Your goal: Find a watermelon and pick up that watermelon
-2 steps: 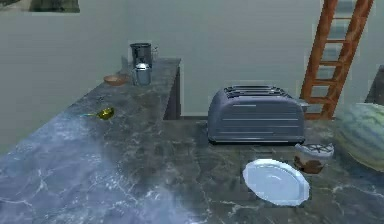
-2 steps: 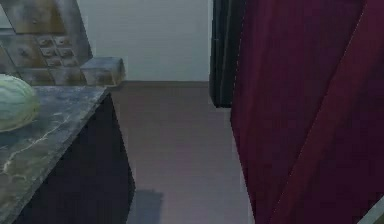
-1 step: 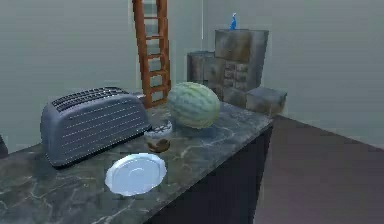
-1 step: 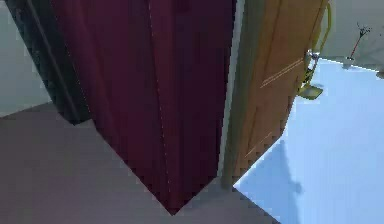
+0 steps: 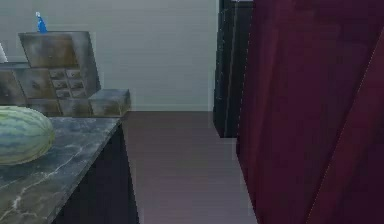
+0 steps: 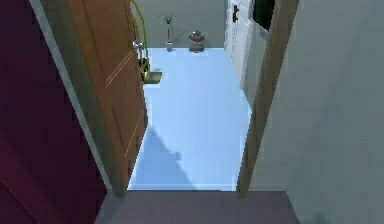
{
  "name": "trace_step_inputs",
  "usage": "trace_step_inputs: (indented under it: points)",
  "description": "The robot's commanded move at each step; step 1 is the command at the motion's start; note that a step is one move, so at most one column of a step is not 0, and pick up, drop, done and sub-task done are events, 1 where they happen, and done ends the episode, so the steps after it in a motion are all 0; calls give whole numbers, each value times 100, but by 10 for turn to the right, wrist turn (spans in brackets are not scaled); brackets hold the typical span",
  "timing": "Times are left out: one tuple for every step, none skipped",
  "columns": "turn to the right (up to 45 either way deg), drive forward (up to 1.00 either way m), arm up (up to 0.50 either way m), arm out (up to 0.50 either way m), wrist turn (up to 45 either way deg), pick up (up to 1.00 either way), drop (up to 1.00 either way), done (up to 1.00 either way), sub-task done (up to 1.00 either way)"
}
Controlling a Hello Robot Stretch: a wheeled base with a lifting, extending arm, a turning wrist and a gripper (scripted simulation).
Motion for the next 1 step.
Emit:
trace_step_inputs:
  points:
    - [0,5,0,0,0,0,0,0,0]
